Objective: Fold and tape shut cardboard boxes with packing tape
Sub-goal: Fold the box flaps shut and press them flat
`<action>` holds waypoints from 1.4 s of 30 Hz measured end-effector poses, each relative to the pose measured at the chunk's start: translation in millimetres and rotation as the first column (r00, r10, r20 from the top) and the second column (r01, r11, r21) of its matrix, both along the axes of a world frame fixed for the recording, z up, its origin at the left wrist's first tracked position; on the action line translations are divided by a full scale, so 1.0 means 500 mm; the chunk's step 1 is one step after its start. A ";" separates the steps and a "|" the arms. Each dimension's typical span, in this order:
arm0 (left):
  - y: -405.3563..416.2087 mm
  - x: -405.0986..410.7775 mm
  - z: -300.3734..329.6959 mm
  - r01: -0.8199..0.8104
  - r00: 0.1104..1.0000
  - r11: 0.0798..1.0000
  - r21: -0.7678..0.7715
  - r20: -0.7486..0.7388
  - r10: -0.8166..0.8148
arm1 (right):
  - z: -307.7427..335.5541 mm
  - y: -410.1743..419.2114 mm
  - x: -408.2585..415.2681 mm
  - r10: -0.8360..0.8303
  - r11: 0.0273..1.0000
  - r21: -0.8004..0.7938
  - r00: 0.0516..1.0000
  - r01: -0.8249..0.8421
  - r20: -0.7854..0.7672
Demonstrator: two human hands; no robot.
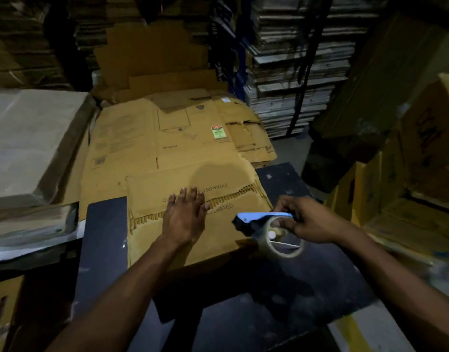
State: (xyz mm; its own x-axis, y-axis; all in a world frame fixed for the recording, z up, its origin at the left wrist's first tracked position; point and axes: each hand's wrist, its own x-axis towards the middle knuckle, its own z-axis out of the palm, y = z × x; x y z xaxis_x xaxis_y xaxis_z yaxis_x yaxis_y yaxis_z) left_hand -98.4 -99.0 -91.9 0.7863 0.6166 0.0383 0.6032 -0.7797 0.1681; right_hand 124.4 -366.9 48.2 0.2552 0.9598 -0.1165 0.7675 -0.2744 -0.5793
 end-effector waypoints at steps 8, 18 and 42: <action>-0.117 -0.020 0.039 -0.063 0.919 0.977 -0.201 0.369 0.136 | 0.061 0.156 -0.050 0.043 0.985 0.170 0.952 0.010 -0.303; -0.102 -0.130 0.194 0.244 0.320 0.427 -0.871 0.488 0.812 | 0.105 0.240 -0.124 0.146 0.977 0.185 0.970 -0.110 -0.197; -0.086 -0.276 0.320 0.530 0.252 0.018 -0.848 0.178 0.951 | 0.185 0.307 -0.297 0.342 0.892 0.227 0.912 -0.391 0.227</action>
